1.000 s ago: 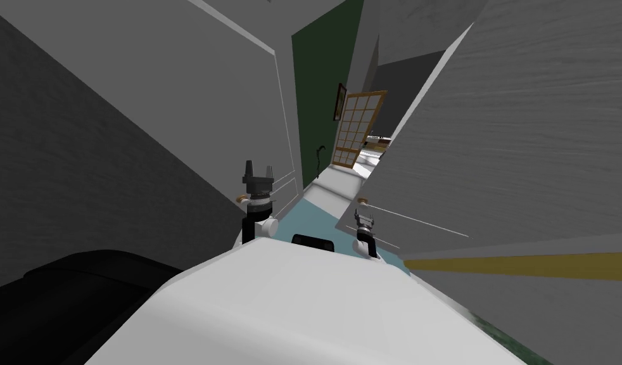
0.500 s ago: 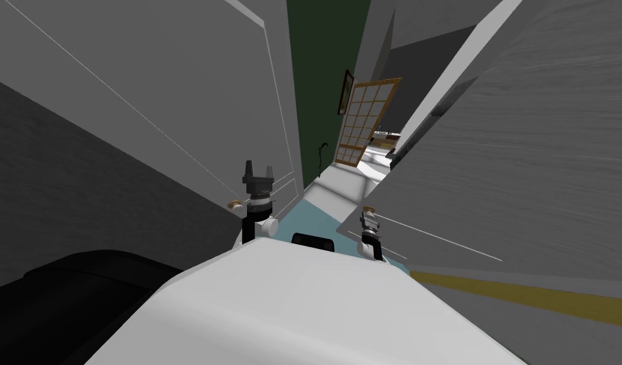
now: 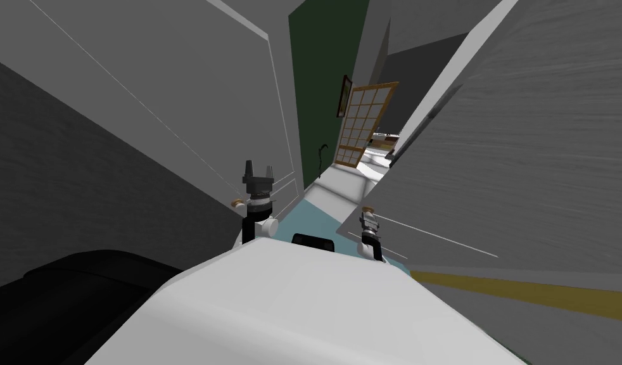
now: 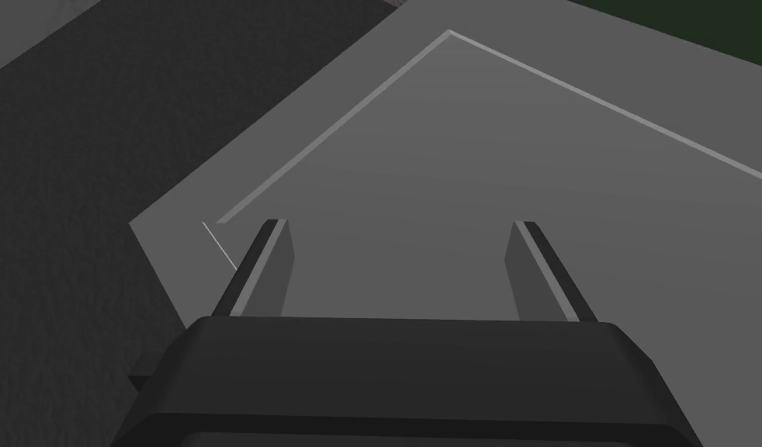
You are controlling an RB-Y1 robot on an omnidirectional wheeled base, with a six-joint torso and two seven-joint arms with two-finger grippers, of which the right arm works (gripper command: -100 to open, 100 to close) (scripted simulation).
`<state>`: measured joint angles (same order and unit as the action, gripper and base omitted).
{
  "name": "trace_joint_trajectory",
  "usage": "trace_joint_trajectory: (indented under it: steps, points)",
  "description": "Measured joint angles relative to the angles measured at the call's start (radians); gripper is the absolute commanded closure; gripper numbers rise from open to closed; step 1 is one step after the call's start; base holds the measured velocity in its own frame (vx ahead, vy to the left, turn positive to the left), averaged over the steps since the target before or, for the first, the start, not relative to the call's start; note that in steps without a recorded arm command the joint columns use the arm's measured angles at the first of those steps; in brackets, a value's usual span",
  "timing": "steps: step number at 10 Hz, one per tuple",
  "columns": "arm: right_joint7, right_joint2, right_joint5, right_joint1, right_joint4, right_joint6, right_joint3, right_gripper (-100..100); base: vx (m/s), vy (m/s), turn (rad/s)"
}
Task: Pull the door open
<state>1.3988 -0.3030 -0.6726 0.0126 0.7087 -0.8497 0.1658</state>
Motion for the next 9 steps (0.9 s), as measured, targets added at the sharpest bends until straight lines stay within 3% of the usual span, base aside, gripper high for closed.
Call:
trace_joint_trajectory:
  steps: [9]
  points:
    - [0.151,-0.098,0.042,-0.057,0.034,-0.034,0.117,100,-0.201,-0.038,0.125]
